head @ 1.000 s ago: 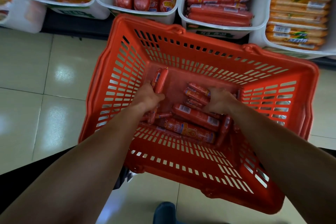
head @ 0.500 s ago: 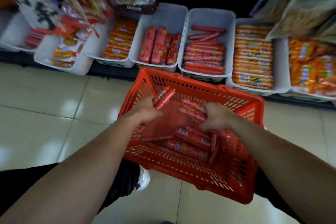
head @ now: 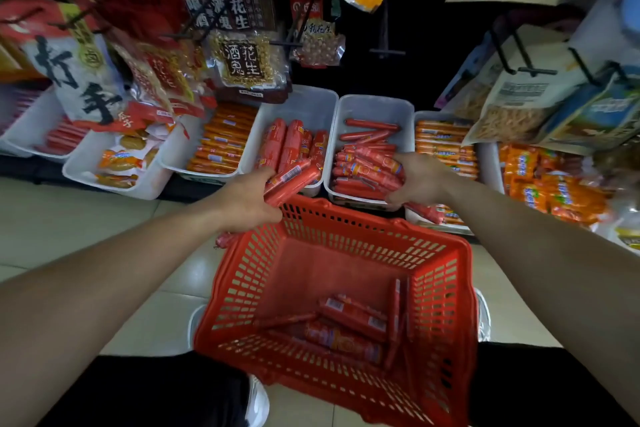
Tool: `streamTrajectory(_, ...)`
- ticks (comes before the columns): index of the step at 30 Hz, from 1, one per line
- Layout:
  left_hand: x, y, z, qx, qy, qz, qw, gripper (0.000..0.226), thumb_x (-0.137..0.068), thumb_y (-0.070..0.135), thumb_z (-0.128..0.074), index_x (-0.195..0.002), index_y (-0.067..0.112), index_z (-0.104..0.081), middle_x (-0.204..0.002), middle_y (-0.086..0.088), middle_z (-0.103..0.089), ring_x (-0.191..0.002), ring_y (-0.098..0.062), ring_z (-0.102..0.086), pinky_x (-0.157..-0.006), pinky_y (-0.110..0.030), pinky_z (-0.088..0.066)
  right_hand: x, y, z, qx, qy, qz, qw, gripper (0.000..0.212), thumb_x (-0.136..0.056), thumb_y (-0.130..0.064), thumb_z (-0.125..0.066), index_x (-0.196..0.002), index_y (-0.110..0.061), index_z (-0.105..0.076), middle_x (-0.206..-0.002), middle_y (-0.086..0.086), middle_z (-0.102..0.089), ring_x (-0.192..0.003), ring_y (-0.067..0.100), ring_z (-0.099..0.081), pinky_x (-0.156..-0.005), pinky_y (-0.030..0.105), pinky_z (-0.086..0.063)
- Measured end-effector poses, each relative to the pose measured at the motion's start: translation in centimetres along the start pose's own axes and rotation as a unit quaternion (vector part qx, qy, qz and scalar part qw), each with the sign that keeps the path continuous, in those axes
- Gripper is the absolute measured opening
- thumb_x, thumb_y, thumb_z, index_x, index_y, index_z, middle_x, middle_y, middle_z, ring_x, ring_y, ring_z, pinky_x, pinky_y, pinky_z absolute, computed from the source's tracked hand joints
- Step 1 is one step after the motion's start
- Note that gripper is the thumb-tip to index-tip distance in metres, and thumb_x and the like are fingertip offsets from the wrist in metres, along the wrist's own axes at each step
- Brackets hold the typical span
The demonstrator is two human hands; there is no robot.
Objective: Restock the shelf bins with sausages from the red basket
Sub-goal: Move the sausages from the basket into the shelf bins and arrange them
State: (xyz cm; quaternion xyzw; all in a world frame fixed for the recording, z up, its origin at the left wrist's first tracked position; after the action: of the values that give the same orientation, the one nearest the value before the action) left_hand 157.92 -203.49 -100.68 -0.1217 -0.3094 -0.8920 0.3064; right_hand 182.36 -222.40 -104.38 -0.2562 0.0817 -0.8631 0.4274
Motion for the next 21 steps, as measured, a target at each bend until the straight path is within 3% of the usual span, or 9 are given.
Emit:
streamTrajectory(3, -2.6, -1.1, -0.6, 0.024, 0.002, 0.005, 1.0, 0.039, -0.075, 0.02, -0.075, -0.107, 0.024, -0.054, -0.087, -0.002, -0.066, -0.069, -0.016, -0.066, -0.056, -0.026, -0.047, -4.1, 0.2, -0.4, 0.008, 0.001, -0.005, 1.0, 0.062, -0.068, -0.036, -0.085, -0.122, -0.022, -0.058, -0.1, -0.003, -0.064, -0.087, 0.022, -0.059, -0.072, 0.03, -0.043)
streamTrajectory(7, -5.5, -1.9, -1.1, 0.047, 0.017, 0.016, 0.999, 0.041, -0.075, 0.021, -0.075, -0.11, 0.025, -0.054, -0.087, -0.001, -0.066, -0.07, -0.018, -0.067, -0.058, -0.032, -0.054, -9.5, 0.7, -2.1, -0.005, -0.011, -0.006, 1.0, 0.082, -0.067, -0.034, -0.088, -0.139, -0.027, -0.05, -0.116, 0.0, -0.067, -0.103, 0.024, -0.063, -0.088, 0.032, -0.049)
streamTrajectory(10, -7.0, -1.8, -2.0, 0.03, 0.014, 0.012, 0.999, 0.042, -0.077, 0.022, -0.074, -0.112, 0.025, -0.053, -0.087, 0.001, -0.064, -0.07, -0.016, -0.066, -0.056, -0.029, -0.051, -11.5, 1.6, -3.4, 0.076, -0.046, 0.0, 0.996, 0.089, -0.069, -0.035, -0.083, -0.147, -0.032, -0.041, -0.126, 0.002, -0.063, -0.11, 0.025, -0.059, -0.091, 0.034, -0.05)
streamTrajectory(13, -8.5, -1.0, -3.0, 0.018, 0.001, 0.01, 1.0, 0.041, -0.078, 0.021, -0.074, -0.111, 0.026, -0.05, -0.089, 0.001, -0.061, -0.072, -0.015, -0.063, -0.056, -0.026, -0.047, -11.6, 3.3, -2.3, 0.159, -0.041, -0.001, 0.986, 0.074, -0.076, -0.043, -0.075, -0.14, -0.023, -0.047, -0.135, 0.008, -0.056, -0.119, 0.03, -0.056, -0.096, 0.036, -0.049)
streamTrajectory(16, -10.8, 0.3, -3.7, -0.025, -0.007, -0.002, 1.0, 0.043, -0.075, 0.028, -0.075, -0.11, 0.029, -0.05, -0.091, 0.003, -0.062, -0.077, -0.015, -0.062, -0.065, -0.031, -0.05, -10.4, 5.0, 0.1, 0.176, -0.026, 0.018, 0.984, 0.056, -0.082, -0.045, -0.068, -0.131, -0.022, -0.052, -0.133, 0.009, -0.058, -0.117, 0.029, -0.057, -0.094, 0.036, -0.049)
streamTrajectory(19, -14.2, 2.8, -4.6, -0.057, -0.007, -0.038, 0.998, 0.042, -0.073, 0.028, -0.077, -0.104, 0.032, -0.049, -0.09, 0.006, -0.063, -0.073, -0.011, -0.058, -0.062, -0.028, -0.041, -7.8, 6.9, 0.6, 0.212, -0.051, 0.028, 0.976, 0.059, -0.089, -0.043, -0.063, -0.141, -0.023, -0.045, -0.136, 0.008, -0.052, -0.122, 0.029, -0.054, -0.095, 0.036, -0.047)
streamTrajectory(21, -16.7, 4.8, -5.5, -0.064, -0.01, -0.062, 0.996, 0.046, -0.075, 0.026, -0.078, -0.114, 0.028, -0.055, -0.094, 0.005, -0.065, -0.077, -0.013, -0.06, -0.062, -0.027, -0.038, -5.9, 8.6, -0.4, 0.207, -0.075, 0.028, 0.975, 0.063, -0.09, -0.046, -0.062, -0.146, -0.026, -0.04, -0.14, 0.006, -0.048, -0.126, 0.027, -0.052, -0.098, 0.037, -0.046)
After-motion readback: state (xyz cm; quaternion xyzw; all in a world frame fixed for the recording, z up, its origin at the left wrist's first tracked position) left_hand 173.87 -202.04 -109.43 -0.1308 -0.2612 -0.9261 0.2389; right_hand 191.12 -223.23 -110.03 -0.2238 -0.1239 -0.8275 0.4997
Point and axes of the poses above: each hand's wrist, its own x-axis away from the middle knuckle, its own z-axis out of the back of the hand, y = z × x, the point moved 4 cm from there along -x, towards the middle knuckle
